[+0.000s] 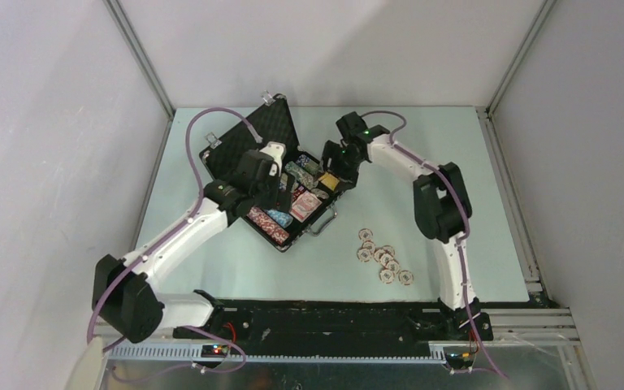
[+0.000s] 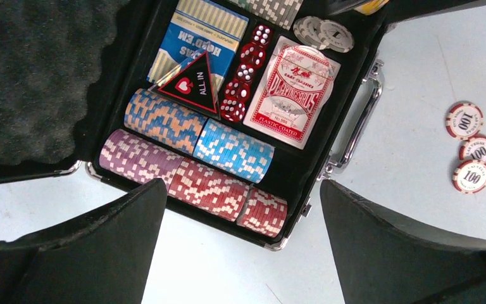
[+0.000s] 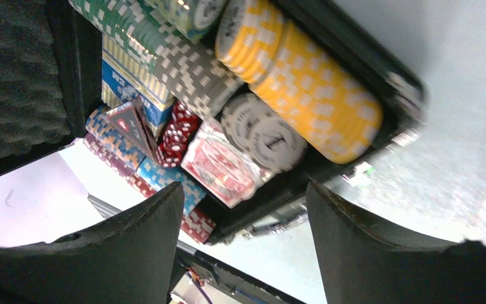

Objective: Pack up texas hold em set

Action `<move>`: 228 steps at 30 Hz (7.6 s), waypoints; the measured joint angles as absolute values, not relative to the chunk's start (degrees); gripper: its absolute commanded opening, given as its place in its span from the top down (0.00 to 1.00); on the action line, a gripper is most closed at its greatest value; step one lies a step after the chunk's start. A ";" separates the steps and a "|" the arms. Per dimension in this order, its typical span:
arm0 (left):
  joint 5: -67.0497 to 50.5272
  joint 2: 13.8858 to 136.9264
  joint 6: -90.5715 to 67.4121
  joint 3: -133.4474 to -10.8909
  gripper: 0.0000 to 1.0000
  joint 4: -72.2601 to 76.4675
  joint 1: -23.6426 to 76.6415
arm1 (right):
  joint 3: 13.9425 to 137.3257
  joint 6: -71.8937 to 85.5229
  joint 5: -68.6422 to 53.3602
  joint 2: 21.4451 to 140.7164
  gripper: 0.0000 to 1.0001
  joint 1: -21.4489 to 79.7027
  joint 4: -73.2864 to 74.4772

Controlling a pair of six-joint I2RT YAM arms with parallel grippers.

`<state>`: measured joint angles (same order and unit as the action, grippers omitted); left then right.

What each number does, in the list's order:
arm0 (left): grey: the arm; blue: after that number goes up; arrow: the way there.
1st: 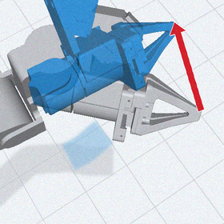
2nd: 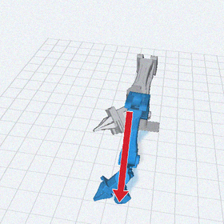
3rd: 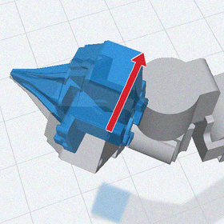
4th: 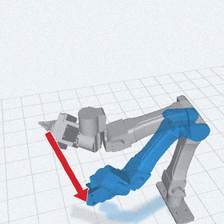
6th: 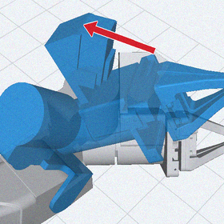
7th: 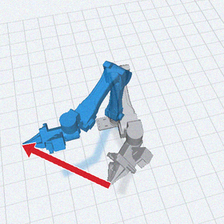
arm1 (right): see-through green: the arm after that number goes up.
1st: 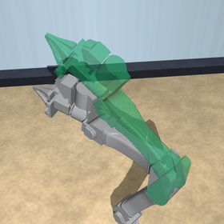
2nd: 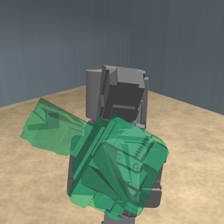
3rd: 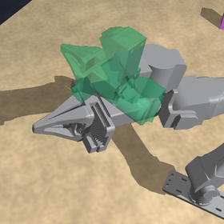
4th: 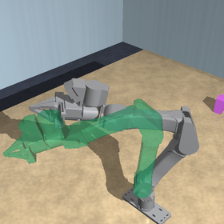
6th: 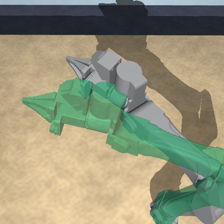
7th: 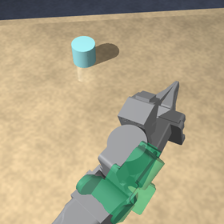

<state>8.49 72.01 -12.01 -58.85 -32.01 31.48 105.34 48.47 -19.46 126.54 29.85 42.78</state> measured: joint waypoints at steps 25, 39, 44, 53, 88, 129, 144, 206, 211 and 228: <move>2.72 106.76 -14.63 -83.66 0.40 -35.29 35.51 | 83.33 34.98 -16.64 95.61 0.34 11.68 43.75; 8.36 112.20 -16.56 -84.40 0.39 -37.47 35.51 | 79.70 33.19 -16.25 90.59 0.35 11.86 44.42; 11.18 111.33 -16.86 -83.07 0.39 -37.58 35.40 | 79.53 33.21 -16.32 90.59 0.35 11.86 43.99; 10.72 107.02 -18.22 -78.11 0.37 -37.01 34.68 | 79.53 33.15 -16.32 90.59 0.35 11.86 43.59; -1.85 106.10 -84.01 -76.20 0.51 -28.53 29.04 | 78.04 34.09 -15.00 87.50 0.36 16.12 44.86; 12.27 107.90 -82.46 -72.31 0.61 -24.23 34.50 | 74.76 35.59 -15.25 85.23 0.37 15.64 45.04; 11.27 109.47 -79.46 -72.55 0.80 -20.56 34.48 | 74.74 35.59 -15.27 84.95 0.37 15.29 45.06; 8.71 116.07 -57.80 -83.99 0.89 -28.71 36.45 | 74.72 36.67 -18.28 84.97 0.38 14.35 43.53; 9.54 116.05 -54.85 -85.32 0.91 -30.72 36.60 | 74.72 36.67 -18.28 84.97 0.38 14.20 43.53; 4.19 109.49 -10.92 -85.32 0.99 -32.25 36.58 | 74.72 36.64 -19.46 85.08 0.38 13.72 43.03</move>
<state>4.19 109.49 -10.92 -85.32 -32.25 36.58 74.72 36.64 -19.46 85.08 13.72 43.03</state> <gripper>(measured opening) 0.148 0.621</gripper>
